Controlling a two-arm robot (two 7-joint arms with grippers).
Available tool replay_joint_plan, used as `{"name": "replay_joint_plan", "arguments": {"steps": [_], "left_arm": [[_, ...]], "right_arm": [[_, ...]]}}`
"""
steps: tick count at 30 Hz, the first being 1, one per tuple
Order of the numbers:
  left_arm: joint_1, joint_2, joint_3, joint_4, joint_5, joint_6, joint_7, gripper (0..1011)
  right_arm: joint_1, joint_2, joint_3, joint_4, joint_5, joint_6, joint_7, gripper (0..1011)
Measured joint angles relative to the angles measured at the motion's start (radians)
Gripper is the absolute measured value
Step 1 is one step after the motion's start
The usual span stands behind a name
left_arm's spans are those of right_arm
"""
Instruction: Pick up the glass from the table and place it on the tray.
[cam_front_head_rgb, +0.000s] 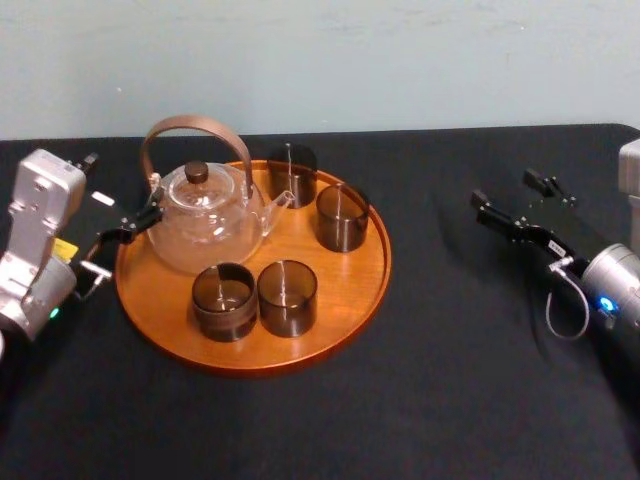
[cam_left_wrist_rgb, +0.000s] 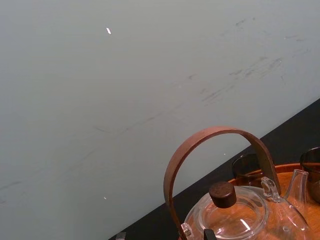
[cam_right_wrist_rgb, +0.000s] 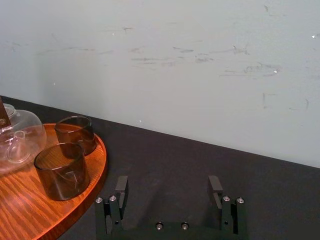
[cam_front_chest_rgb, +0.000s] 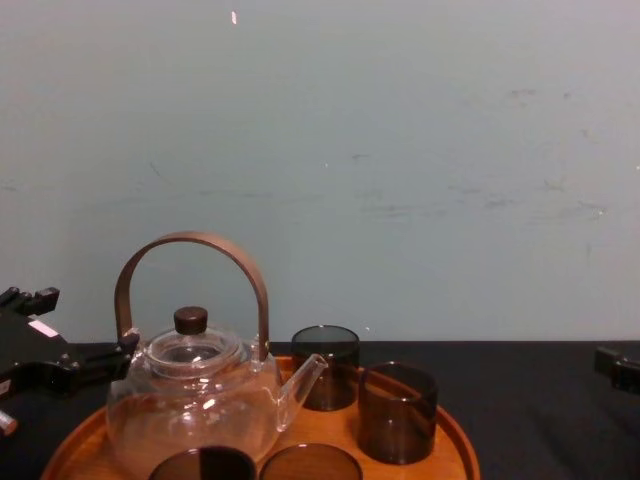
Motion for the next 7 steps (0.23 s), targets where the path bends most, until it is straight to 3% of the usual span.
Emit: {"name": "replay_joint_plan", "arguments": {"steps": [7], "left_arm": [[0.0,0.0,0.0,0.0,0.0,0.0,0.0,1010]], "right_arm": [[0.0,0.0,-0.001,-0.001,0.0,0.001,0.001,1003]]}}
